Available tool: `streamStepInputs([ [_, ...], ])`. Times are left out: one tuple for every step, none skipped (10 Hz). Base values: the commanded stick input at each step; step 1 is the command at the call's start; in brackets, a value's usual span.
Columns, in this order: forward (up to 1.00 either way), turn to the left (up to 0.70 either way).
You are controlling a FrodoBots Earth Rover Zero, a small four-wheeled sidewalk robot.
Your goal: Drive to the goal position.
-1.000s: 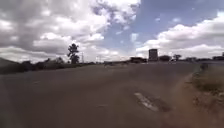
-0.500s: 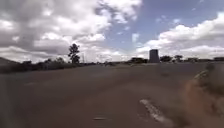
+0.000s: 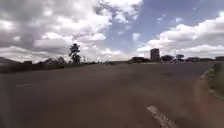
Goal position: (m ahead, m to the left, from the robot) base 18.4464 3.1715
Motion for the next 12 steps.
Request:
streamStepInputs([
  [0.70,0.00],
  [0.70,0.00],
  [0.70,0.00],
  [0.70,0.00],
  [0.70,0.00],
  [0.70,0.00],
  [0.70,0.00],
  [0.70,0.00],
  [0.70,0.00],
  [0.70,0.00],
  [0.70,-0.01],
  [0.70,-0.17],
])
